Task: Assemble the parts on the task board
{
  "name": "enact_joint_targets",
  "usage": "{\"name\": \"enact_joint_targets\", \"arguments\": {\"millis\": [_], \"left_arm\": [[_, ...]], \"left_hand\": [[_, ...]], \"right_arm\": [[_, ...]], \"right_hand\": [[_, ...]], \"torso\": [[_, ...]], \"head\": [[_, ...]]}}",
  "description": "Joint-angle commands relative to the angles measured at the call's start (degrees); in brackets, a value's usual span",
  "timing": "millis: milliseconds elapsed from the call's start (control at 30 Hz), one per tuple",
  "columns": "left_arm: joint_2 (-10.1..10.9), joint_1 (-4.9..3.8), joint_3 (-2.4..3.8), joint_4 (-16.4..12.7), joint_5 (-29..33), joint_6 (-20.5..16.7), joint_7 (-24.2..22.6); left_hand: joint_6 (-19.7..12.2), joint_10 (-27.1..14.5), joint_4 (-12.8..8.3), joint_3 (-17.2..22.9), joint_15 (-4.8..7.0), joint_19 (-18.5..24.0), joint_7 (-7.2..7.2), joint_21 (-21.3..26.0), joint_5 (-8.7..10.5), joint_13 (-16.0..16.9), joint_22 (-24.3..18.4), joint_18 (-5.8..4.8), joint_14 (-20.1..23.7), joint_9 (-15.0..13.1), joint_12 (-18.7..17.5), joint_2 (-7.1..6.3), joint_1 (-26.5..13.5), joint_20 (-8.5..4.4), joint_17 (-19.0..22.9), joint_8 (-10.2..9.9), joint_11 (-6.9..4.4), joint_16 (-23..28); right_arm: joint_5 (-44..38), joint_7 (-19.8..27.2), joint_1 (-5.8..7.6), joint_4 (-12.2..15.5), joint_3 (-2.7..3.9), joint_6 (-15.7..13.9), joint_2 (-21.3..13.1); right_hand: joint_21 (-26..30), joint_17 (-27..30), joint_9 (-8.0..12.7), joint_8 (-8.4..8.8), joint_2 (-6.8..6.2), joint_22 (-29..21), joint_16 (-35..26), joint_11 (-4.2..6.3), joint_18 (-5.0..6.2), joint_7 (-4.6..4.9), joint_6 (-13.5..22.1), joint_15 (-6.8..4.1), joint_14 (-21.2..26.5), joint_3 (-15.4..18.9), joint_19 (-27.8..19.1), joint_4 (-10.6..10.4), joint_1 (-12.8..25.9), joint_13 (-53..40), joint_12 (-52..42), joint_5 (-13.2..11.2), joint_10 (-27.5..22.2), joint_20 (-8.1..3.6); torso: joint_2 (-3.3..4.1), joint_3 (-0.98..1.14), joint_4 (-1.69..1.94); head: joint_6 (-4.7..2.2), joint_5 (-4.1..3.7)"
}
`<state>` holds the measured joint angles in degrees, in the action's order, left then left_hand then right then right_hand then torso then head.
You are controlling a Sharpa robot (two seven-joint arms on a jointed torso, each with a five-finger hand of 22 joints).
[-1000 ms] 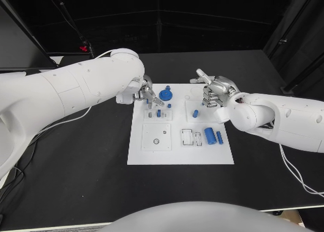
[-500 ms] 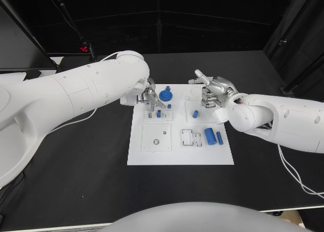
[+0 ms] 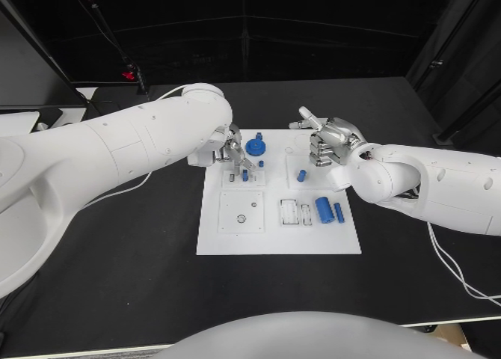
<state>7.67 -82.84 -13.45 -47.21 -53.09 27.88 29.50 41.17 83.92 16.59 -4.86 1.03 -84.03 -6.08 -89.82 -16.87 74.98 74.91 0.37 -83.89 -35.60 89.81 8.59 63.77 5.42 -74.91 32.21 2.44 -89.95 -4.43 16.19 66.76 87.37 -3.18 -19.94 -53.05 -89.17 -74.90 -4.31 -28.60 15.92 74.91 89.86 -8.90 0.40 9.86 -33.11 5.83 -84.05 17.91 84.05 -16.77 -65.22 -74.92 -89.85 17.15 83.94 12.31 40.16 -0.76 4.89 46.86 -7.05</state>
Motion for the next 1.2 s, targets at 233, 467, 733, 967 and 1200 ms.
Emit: {"name": "enact_joint_targets", "arguments": {"millis": [233,467,733,967,1200], "left_arm": [[-0.3,0.36,0.05,0.3,0.0,-2.4,-0.8],[-0.5,0.57,0.05,0.3,0.0,-3.2,-1.4],[-0.5,0.63,0.05,0.4,0.0,-2.7,-1.4],[-0.6,0.71,0.05,0.5,0.2,-2.1,-1.1],[-0.6,0.78,0.05,0.6,0.5,-1.0,0.0]], "left_hand": [[0.5,6.1,-0.1,1.3,-0.27,-6.0,0.15,-0.2,-0.76,15.0,15.1,-0.37,-6.1,0.5,0.2,0.63,2.7,0.45,-15.1,-0.6,-0.03,0.0],[0.9,6.1,-0.2,2.0,-0.22,-6.0,0.28,-0.2,-1.36,15.0,15.1,-0.37,-6.1,0.6,0.2,0.43,4.3,0.42,-15.1,-0.6,-0.13,0.0],[1.4,6.1,-0.3,2.7,-0.11,-6.0,0.52,-0.2,-1.69,15.0,15.1,-0.37,-6.1,0.5,0.2,0.26,5.7,0.36,-15.1,-0.2,-0.33,0.0],[1.5,6.1,-0.2,2.9,-0.09,-6.0,0.56,-0.2,-1.79,15.0,15.1,-0.37,-6.1,0.4,0.2,0.32,5.9,0.35,-15.1,-0.1,-0.38,0.0],[1.5,6.1,-0.5,3.9,0.06,-6.0,0.77,-0.2,-2.25,15.0,15.1,-0.37,-6.1,0.2,0.2,-0.14,7.6,0.23,-15.1,0.2,-0.58,0.0]], "right_arm": [[0.0,0.3,0.09,0.4,0.04,-0.2,0.0],[0.0,0.3,0.09,0.5,0.04,-0.3,-0.1],[0.0,0.3,0.09,0.5,0.04,-0.3,0.0],[0.0,0.3,0.09,0.5,0.04,-0.3,0.1],[0.0,0.4,0.09,0.5,0.04,-0.3,0.1]], "right_hand": [[0.2,-15.1,0.1,-0.38,0.54,14.4,0.1,-0.12,0.02,3.35,0.3,-0.1,-5.9,-0.3,4.7,0.1,-0.2,-15.1,-0.1,0.4,6.1,-0.3],[0.2,-15.1,0.1,-0.44,0.51,14.4,0.1,-0.12,0.03,3.34,0.3,-0.1,-5.9,-0.4,4.6,0.1,-0.3,-15.1,-0.1,0.4,6.1,-0.3],[0.2,-15.1,0.1,-0.44,0.51,14.4,0.1,-0.12,0.03,3.34,0.3,-0.1,-5.9,-0.4,4.6,0.1,-0.3,-15.1,-0.1,0.4,6.1,-0.3],[0.2,-15.1,0.1,-0.44,0.51,14.4,0.1,-0.12,0.03,3.34,0.3,-0.1,-5.9,-0.4,4.6,0.1,-0.3,-15.1,-0.1,0.4,6.1,-0.3],[0.2,-15.1,0.1,-0.44,0.51,14.4,0.1,-0.12,0.03,3.34,0.3,-0.1,-5.9,-0.4,4.6,0.1,-0.3,-15.1,-0.1,0.4,6.1,-0.3]], "torso": [[0.03,0.0,-0.06],[0.0,0.01,0.01],[-0.02,0.01,0.03],[-0.04,0.01,0.04],[-0.03,0.03,0.05]], "head": [[0.21,-0.18],[0.36,-0.46],[0.57,-0.61],[0.62,-0.66],[0.75,-0.78]]}}
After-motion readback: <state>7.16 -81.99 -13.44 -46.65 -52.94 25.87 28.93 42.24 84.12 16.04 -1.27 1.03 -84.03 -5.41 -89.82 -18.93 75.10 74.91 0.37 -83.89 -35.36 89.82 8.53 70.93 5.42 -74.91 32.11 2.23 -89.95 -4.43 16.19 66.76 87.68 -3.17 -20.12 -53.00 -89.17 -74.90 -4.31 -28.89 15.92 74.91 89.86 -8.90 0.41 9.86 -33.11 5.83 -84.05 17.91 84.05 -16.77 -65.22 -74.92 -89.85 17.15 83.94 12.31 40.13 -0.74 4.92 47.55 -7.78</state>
